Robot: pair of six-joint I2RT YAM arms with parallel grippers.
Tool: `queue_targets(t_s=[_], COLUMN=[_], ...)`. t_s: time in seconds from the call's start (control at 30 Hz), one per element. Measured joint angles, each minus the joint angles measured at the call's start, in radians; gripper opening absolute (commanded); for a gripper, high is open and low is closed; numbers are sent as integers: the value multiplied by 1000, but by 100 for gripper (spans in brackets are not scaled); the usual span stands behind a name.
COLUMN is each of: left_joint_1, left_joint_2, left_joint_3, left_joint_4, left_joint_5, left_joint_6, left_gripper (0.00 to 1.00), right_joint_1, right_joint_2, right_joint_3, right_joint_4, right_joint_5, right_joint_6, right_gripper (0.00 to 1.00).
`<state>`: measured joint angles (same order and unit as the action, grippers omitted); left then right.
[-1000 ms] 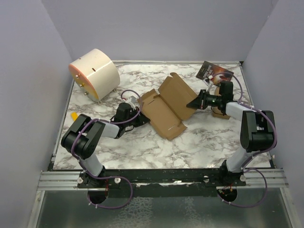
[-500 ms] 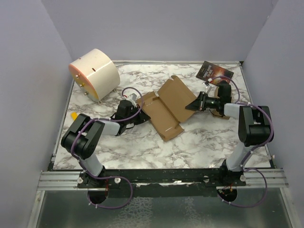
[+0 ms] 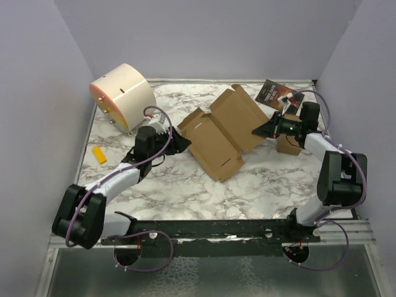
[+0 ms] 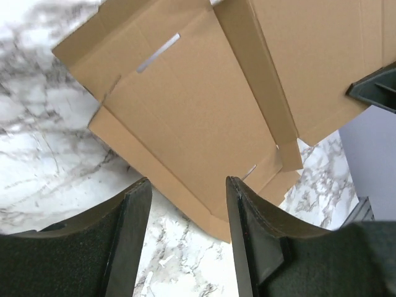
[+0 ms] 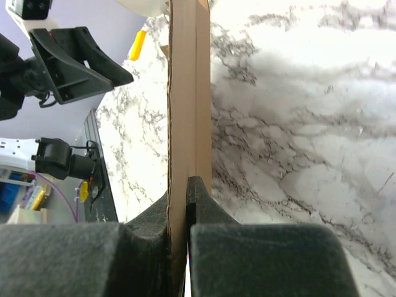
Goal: Fold the paper box
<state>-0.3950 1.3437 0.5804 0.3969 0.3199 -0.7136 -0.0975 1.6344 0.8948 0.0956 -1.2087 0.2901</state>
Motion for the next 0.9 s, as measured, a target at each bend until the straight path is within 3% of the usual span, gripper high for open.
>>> queue_targets(t_s=[0.1, 0.23, 0.37, 0.53, 0.67, 0.8, 0.9], left_joint_1=[19, 31, 76, 209, 271, 344, 373], left_joint_2=[-134, -270, -363, -329, -287, -278, -296], left_joint_3=[11, 74, 173, 362, 457, 483, 423], left_joint_4=[-75, -168, -228, -274, -287, -283, -211], left_joint_5=[-10, -29, -33, 89, 206, 339, 405], left_joint_6=[54, 150, 269, 436, 530, 512, 456], left_gripper=[59, 73, 75, 73, 51, 41, 40], right_joint_1=[-11, -11, -11, -11, -11, -11, -11], right_joint_2=[-63, -161, -234, -257, -257, -261, -262], right_joint_3=[46, 114, 210, 406, 553, 666, 742], right_joint_4=[-41, -63, -101, -285, -504, -727, -907], right_joint_5=[-35, -84, -143, -199, -215, -203, -164], right_joint_6=[-47, -96, -158, -332, -534, -749, -933], right_gripper=[1, 1, 1, 1, 1, 1, 1])
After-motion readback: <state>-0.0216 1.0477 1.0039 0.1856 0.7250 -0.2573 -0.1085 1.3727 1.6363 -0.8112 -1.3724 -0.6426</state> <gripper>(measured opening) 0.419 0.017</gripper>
